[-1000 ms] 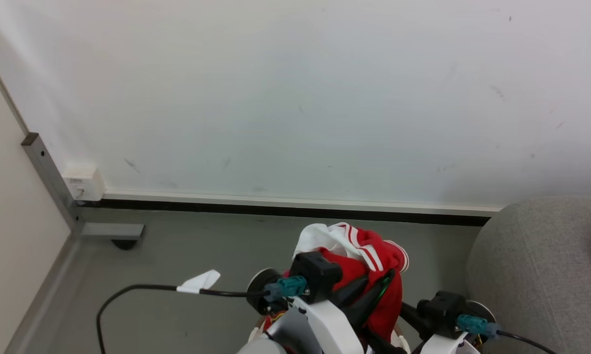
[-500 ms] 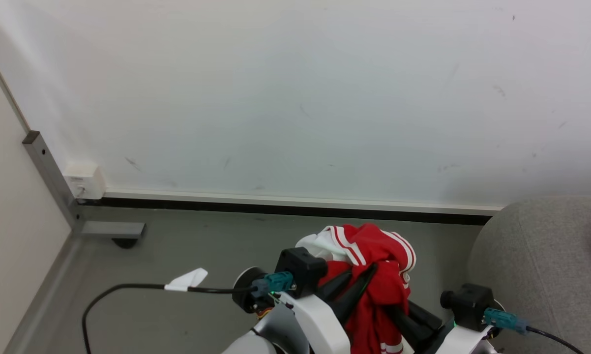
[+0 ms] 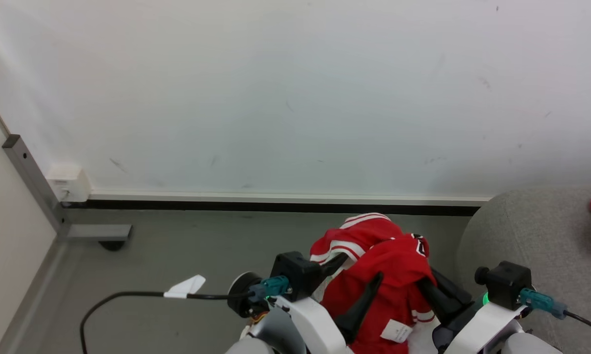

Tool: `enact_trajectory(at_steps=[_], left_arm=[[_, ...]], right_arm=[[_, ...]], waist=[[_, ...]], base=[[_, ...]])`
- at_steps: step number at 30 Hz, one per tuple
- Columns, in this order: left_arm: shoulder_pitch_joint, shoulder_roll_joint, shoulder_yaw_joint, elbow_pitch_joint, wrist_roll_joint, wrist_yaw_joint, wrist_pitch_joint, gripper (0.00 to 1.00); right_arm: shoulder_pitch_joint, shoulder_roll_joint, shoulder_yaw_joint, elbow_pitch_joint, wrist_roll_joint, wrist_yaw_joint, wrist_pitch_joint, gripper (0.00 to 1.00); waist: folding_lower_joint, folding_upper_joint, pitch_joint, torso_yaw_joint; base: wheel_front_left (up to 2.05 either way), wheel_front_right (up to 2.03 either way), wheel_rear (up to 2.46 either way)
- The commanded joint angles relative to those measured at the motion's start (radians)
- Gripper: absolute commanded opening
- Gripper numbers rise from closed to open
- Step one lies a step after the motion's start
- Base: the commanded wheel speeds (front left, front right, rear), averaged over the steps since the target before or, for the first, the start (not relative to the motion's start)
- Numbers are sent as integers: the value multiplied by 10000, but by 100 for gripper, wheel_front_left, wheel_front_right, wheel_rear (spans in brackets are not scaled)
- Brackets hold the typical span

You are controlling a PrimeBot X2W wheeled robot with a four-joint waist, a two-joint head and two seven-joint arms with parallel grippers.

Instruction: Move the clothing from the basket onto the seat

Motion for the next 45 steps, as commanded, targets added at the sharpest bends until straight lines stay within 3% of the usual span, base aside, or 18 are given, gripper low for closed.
enact_trajectory(at_steps=[1,26,45], left_arm=[[118,22,0,46,173,8,-59,100],[38,-195,-352,347,116,-43,-653,100],[-308,-235,-525,297,197,11,-622,100]], right_arm=[[-67,-82,-128,-78,-112,-22,-43,0],[784,-1170,-2332,-636,-612,-22,118,0],[1244,-820,-4328,-1014,-1540,-22,391,0]], waist=[[0,0,21,-88],[0,0,304,-2116],[0,0,1015,-2977]], base=[[0,0,0],[0,0,0],[0,0,0]])
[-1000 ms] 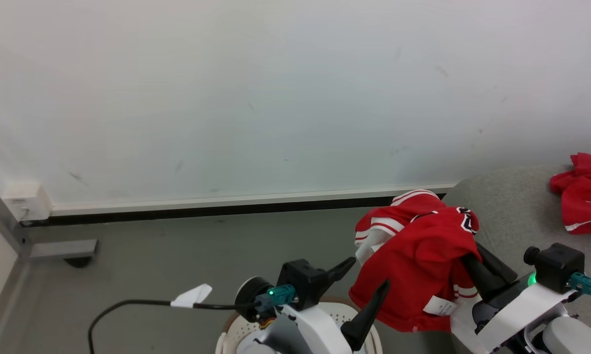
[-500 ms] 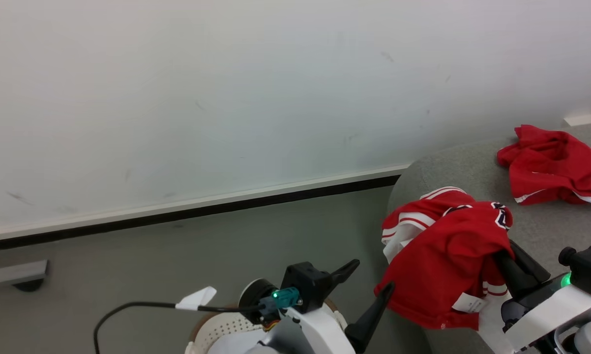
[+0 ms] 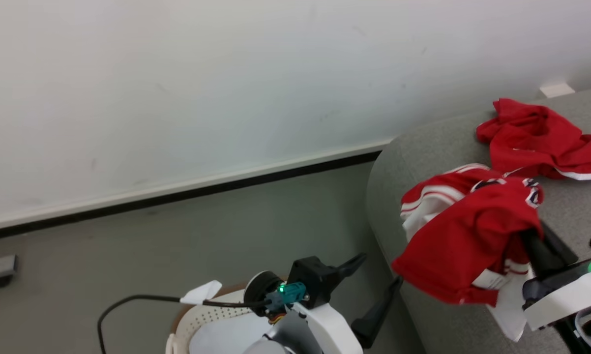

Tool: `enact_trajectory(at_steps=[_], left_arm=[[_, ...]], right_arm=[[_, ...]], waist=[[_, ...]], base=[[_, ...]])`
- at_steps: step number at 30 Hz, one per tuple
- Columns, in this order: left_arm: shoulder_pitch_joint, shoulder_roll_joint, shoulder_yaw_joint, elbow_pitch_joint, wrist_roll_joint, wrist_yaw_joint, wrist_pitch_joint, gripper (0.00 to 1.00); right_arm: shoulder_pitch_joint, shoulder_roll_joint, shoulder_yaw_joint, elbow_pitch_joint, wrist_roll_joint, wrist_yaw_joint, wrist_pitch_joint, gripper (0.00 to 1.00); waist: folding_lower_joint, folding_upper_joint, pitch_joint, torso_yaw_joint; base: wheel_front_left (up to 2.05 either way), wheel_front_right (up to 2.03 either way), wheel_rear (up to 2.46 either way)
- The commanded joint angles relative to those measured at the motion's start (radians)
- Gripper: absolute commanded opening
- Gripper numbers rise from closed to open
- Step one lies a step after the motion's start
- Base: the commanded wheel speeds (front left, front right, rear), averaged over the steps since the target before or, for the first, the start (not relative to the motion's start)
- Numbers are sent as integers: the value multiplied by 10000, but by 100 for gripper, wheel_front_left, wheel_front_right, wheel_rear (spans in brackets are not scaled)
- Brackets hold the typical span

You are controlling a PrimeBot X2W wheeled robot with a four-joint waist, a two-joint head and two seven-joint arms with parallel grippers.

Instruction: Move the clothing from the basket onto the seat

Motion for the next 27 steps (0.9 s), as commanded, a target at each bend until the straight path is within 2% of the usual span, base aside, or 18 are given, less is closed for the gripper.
enact_trajectory(at_steps=[1,7,12,20,27], left_arm=[[-141,31,-5,-44,166,12,34,100],[-900,109,-35,-344,428,-67,265,100],[-1827,72,-6,-581,791,-207,376,100],[-3125,-134,60,-750,1089,-339,388,100],[-3466,-129,104,-584,1164,-318,216,100]], right_arm=[[-38,78,-201,-21,-107,-24,-36,0],[-1009,349,-1792,12,-787,-22,-54,0],[-2678,423,-3257,3,-1448,-24,239,0],[-5452,-182,-6195,638,-2355,-22,1098,0],[-6423,-1120,-7939,2321,-3216,-22,1679,0]], waist=[[0,-1,262,1],[0,-1,1846,327],[0,-1,3295,683],[0,-1,5090,1287],[0,-1,5699,1633]], base=[[0,0,0],[0,0,0],[0,0,0],[0,0,0],[0,0,0]])
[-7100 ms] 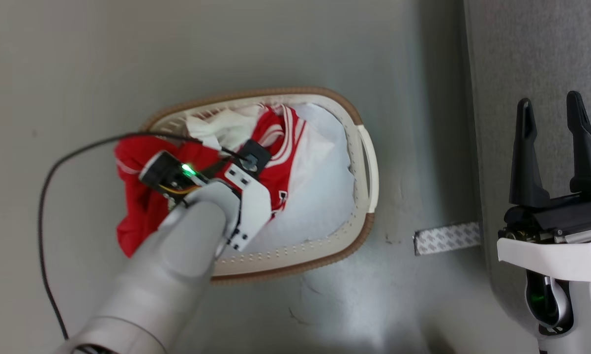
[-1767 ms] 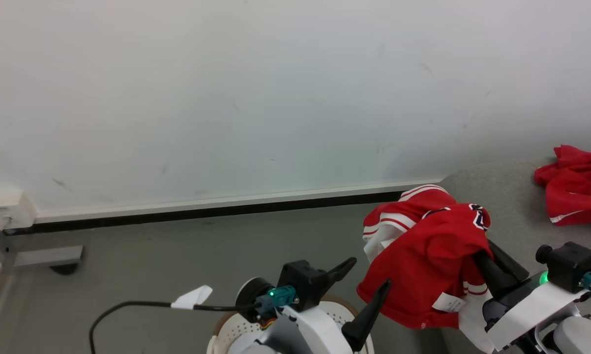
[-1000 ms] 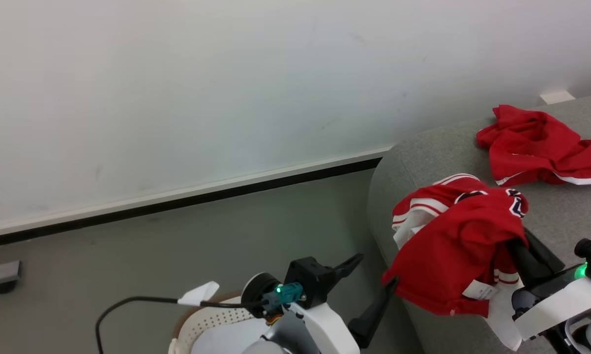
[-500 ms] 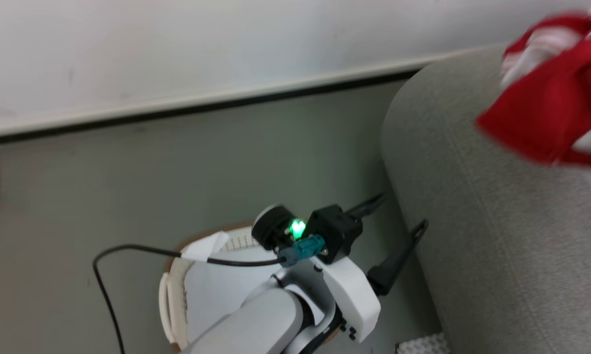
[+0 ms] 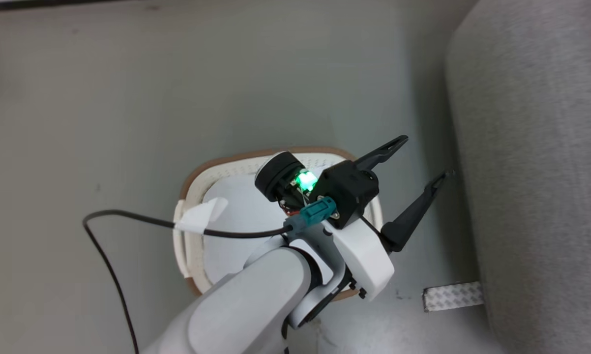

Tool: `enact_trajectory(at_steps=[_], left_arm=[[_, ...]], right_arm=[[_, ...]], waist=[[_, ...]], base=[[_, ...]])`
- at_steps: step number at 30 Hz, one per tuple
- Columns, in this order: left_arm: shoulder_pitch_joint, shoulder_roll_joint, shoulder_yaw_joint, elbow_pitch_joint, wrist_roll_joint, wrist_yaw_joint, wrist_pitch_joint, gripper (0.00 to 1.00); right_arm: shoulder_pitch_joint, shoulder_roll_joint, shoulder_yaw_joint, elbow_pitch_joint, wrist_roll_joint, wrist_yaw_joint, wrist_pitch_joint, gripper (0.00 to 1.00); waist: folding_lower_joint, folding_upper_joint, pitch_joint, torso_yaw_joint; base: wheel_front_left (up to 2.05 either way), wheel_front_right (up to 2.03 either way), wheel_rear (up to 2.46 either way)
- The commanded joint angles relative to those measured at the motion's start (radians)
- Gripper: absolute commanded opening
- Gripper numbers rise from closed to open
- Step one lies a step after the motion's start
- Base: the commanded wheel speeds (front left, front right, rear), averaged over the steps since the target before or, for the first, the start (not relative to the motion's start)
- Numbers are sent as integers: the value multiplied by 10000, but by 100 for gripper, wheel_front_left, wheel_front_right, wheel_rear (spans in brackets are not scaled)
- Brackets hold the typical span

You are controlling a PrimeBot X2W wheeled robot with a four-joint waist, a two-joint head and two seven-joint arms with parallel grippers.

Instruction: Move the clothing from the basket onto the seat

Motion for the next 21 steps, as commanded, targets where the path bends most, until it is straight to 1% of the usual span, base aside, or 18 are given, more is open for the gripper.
enact_trajectory(at_steps=[1,2,4,8,11,12,13,14,17,21], left_arm=[[-91,45,-11,19,69,-20,-40,100],[-61,53,-15,34,29,-23,-46,100],[67,90,7,54,-22,53,-111,100],[357,190,-30,89,-95,145,-123,100],[498,279,-78,55,-107,174,-97,100],[541,317,-80,51,-121,183,-88,100],[561,358,-84,53,-135,195,-76,100],[571,408,-68,61,-140,199,-80,100],[672,515,19,67,-199,264,-171,100],[971,683,281,118,-418,417,-516,100]], right_arm=[[-152,-265,-290,356,-315,-26,19,0],[-149,-356,-499,733,-602,-26,50,0],[-216,-292,-1029,1571,-1077,-24,-33,0],[-301,117,-2074,3181,-2065,-26,-353,0],[-184,413,-2646,4187,-2941,-24,-827,0],[-140,517,-2789,4443,-3261,-24,-1032,15],[-151,618,-2946,4676,-3464,-24,-1210,47],[-185,722,-3079,4876,-3702,-24,-1394,100],[-216,995,-3324,5280,-4294,-24,-1784,100],[68,1552,-3074,5369,-4767,-24,-2092,100]], waist=[[-3,-1,316,292],[-3,-1,363,332],[-3,-1,411,378],[-3,-1,411,386],[-3,-1,406,392],[-3,-1,379,382],[-3,-1,344,363],[-3,-1,293,330],[-3,-1,66,193],[-3,-1,-454,-62]], base=[[0,0,0],[0,0,0],[0,0,0],[0,0,0],[0,0,0],[0,0,0],[0,0,0],[0,0,0],[0,0,0],[0,0,0]])
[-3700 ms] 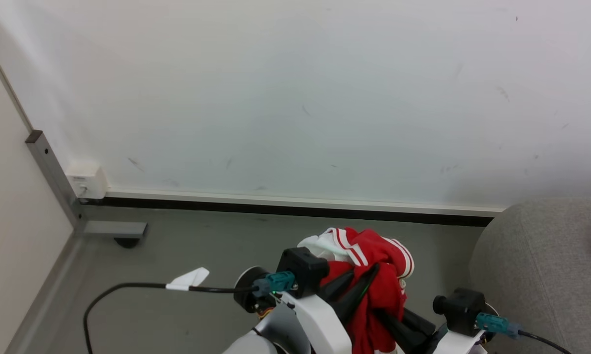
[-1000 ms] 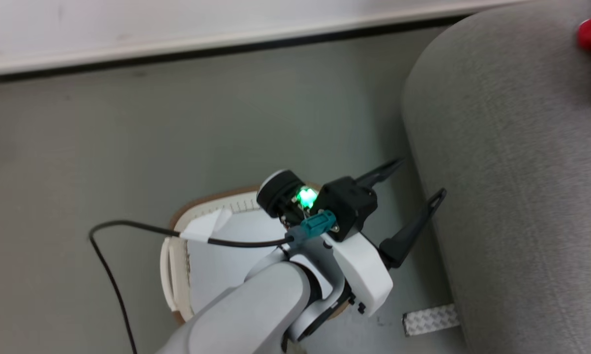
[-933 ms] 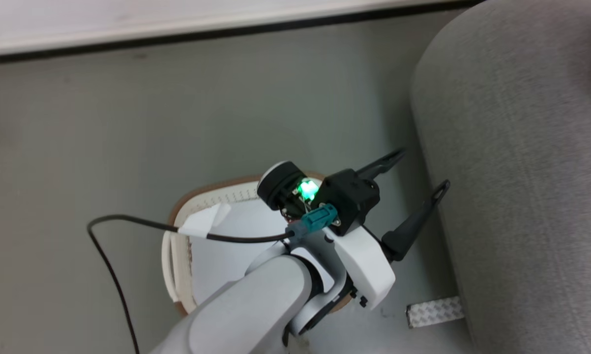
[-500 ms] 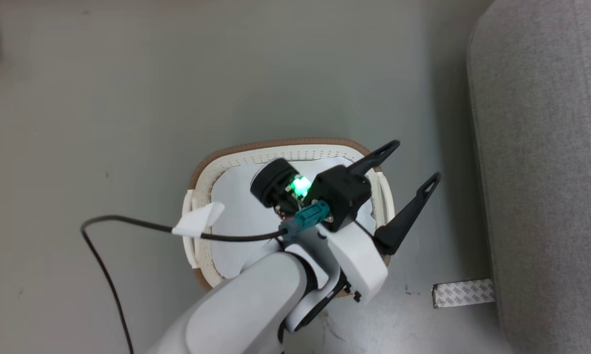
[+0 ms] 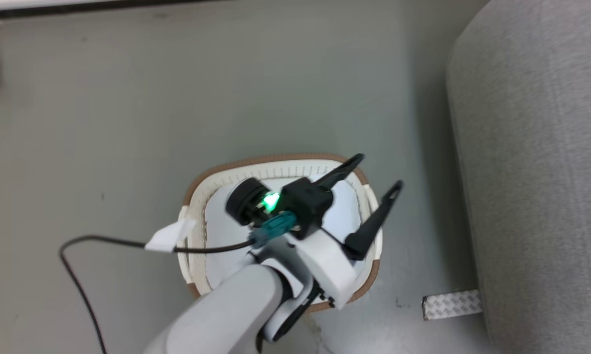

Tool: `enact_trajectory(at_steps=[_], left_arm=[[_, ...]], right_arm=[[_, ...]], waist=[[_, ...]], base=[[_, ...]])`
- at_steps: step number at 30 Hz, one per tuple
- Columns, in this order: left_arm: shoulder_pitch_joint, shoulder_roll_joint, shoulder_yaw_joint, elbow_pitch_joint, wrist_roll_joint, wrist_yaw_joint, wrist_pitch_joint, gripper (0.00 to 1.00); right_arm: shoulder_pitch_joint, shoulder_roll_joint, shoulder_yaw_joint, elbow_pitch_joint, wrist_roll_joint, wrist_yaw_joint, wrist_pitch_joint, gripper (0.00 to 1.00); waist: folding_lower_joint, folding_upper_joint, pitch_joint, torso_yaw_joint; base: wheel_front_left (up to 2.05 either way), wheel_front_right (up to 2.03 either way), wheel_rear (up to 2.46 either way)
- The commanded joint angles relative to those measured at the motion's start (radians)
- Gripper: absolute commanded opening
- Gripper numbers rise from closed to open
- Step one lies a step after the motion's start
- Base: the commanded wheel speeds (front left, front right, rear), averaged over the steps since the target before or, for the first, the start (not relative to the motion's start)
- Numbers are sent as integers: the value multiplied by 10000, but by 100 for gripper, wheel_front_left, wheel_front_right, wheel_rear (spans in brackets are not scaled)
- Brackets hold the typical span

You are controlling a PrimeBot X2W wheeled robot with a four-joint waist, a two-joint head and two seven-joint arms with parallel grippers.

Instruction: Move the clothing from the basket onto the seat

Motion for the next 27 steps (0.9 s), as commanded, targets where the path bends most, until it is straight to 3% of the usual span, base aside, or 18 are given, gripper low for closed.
enact_trajectory(at_steps=[1,5,18,27], left_arm=[[234,157,126,47,-200,78,-199,100],[702,355,369,218,-287,299,-578,100],[2506,845,1318,1214,-901,1158,-2201,100],[3788,1236,2000,2022,-1243,1487,-2765,100]], right_arm=[[288,206,133,-51,-64,-24,-101,100],[998,732,740,-654,56,-22,-170,100],[5122,2416,2717,-5501,1504,-24,-153,100],[7379,3329,3531,-7019,1705,-23,187,100]], waist=[[-1,0,-450,-247],[-1,0,-1177,-392],[-1,0,-3859,132],[-1,0,-5176,572]], base=[[0,0,0],[0,0,0],[0,0,0],[0,0,0]])
